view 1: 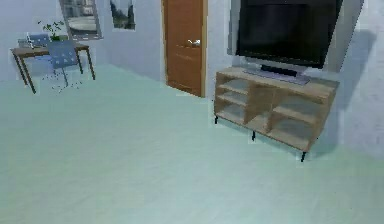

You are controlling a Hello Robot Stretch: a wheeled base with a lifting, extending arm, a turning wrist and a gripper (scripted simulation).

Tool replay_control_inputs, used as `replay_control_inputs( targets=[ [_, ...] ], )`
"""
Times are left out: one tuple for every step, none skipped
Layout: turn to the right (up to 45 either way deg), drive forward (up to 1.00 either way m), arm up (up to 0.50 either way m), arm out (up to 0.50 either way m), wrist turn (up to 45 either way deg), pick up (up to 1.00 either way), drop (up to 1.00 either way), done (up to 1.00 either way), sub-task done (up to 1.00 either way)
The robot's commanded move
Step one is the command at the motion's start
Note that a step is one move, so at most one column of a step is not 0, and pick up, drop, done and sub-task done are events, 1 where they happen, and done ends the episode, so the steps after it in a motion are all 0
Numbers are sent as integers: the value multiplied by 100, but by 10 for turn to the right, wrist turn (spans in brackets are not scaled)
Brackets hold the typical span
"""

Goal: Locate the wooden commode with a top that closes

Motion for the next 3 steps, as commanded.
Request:
replay_control_inputs(
  targets=[
    [-450, 0, 0, 0, 0, 0, 0, 0, 0],
    [-450, 0, 0, 0, 0, 0, 0, 0, 0],
    [0, 30, 0, 0, 0, 0, 0, 0, 0]
  ],
)
